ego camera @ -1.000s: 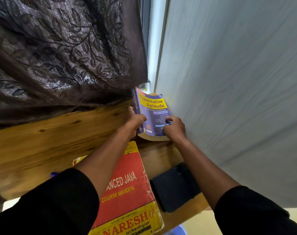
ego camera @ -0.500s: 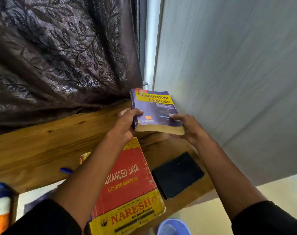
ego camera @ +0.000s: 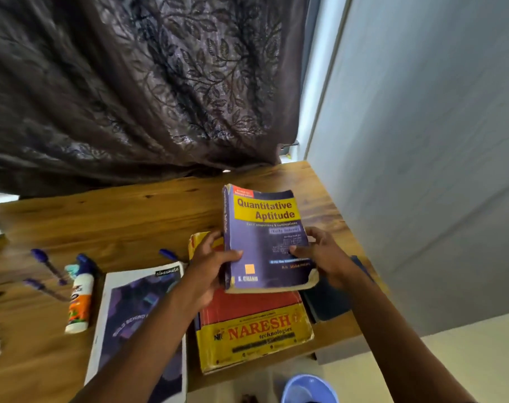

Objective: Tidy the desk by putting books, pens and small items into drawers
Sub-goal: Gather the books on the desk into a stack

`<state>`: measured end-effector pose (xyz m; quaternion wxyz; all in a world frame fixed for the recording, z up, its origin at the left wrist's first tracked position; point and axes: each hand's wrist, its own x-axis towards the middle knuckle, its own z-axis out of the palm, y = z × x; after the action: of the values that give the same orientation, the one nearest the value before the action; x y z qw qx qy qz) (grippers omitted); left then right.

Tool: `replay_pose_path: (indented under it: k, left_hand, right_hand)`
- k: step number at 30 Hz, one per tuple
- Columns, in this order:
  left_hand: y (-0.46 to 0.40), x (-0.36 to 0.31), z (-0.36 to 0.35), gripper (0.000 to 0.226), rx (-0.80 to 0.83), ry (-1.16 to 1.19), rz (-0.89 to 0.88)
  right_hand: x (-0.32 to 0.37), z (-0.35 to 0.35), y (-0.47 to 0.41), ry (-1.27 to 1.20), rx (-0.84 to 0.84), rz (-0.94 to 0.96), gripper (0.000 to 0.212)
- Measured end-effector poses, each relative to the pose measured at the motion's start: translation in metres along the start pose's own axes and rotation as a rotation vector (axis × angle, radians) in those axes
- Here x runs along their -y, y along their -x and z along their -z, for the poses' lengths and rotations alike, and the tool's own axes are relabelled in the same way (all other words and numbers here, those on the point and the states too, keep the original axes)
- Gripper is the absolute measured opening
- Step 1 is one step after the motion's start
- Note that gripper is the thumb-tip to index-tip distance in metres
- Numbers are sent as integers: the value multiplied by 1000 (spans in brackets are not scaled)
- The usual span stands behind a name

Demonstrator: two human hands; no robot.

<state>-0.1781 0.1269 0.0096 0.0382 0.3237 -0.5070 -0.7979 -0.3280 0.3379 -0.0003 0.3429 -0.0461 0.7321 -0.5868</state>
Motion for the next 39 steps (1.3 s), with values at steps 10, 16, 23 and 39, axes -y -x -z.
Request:
replay_pose_path:
  k: [10, 16, 23, 39]
  left_hand:
    - [23, 34, 53, 30, -162, -372, 25]
    - [22, 35, 56, 27, -295, -701, -118]
    - [27, 37, 55, 31, -412, -989, -281]
    - [21, 51, -76, 48, 24, -1326, -807]
  right_hand:
    - [-22, -42, 21, 248, 41, -30, 53]
    - [-19, -47, 30, 450, 12, 57, 40]
    - [-20, -53, 32, 739, -45, 182, 34]
    - [-31, 12, 53, 895, -564, 160, 49]
